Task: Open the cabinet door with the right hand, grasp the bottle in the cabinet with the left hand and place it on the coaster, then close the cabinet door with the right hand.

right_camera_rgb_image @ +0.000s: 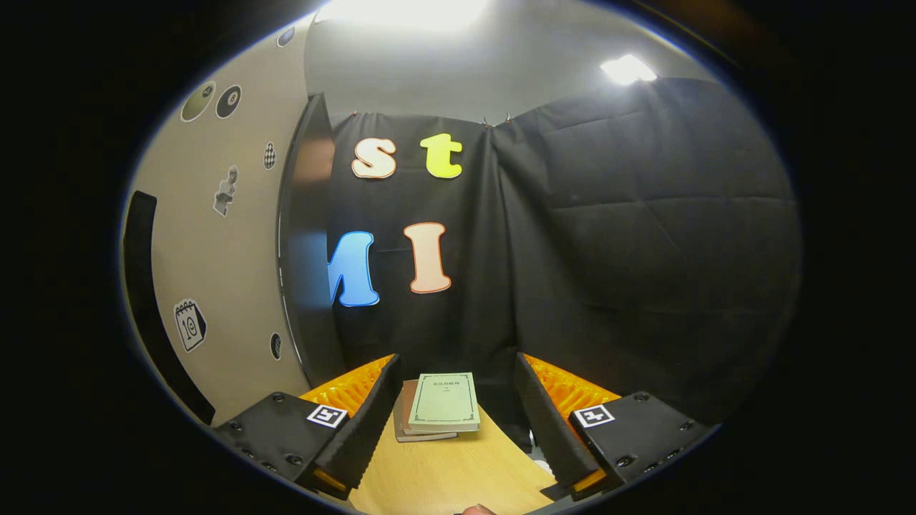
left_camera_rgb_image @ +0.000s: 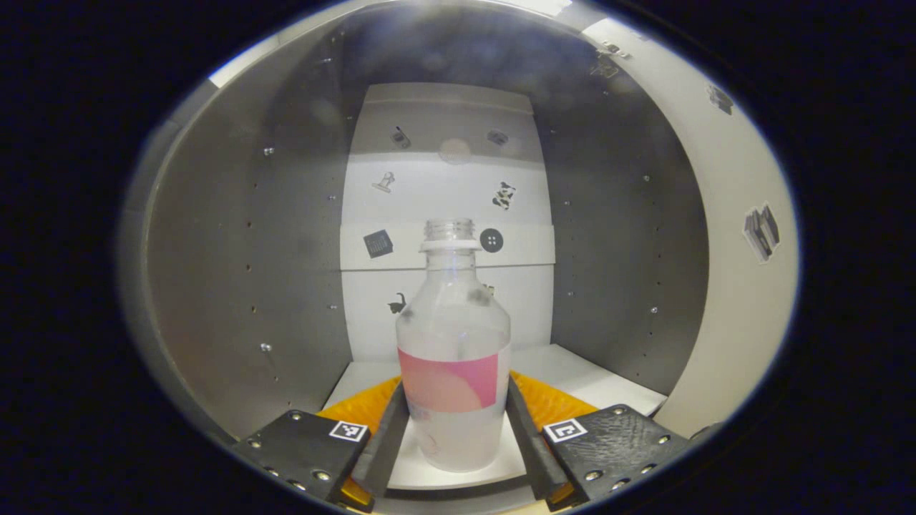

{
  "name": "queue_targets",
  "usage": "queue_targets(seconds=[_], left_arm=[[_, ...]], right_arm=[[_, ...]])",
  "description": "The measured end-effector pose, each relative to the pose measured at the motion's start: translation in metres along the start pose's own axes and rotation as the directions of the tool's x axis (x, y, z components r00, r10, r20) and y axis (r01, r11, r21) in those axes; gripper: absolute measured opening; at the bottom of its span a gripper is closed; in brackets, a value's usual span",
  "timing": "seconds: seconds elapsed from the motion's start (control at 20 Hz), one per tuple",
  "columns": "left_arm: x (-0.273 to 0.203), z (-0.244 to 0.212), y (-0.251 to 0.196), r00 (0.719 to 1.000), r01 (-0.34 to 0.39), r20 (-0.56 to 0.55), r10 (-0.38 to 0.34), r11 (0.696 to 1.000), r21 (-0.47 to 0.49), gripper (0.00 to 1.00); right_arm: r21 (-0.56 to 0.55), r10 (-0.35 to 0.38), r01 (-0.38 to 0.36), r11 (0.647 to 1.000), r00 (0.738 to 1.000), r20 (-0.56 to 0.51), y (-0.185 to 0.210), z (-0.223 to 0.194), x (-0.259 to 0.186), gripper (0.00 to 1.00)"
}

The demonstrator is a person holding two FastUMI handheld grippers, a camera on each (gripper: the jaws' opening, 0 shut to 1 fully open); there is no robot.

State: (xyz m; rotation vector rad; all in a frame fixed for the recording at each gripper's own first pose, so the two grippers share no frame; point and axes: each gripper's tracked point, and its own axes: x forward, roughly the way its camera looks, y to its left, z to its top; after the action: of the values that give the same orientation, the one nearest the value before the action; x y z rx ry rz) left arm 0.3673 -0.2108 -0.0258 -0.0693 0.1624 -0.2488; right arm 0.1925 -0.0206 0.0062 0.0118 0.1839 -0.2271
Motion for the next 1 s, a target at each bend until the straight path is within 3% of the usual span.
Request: queue_targets(seconds=[0.5,1.0], left_arm=[[-0.082,0.007,0.034,0.993,-0.103,0.062,0.103,0.995,-0.006,0.72],[-0.183,-0.027,0.092,0.965,-0.249,0.068,0.255,0.965,-0.079,0.73]], right_arm=[[0.014,0.112,-0.112,0.994,0.994,0.000,0.008,0.000,0.002,0.99],[0.029,0.227,-0.227,0.973,0.974,-0.004,0.021,-0.004,0.001,0.98]])
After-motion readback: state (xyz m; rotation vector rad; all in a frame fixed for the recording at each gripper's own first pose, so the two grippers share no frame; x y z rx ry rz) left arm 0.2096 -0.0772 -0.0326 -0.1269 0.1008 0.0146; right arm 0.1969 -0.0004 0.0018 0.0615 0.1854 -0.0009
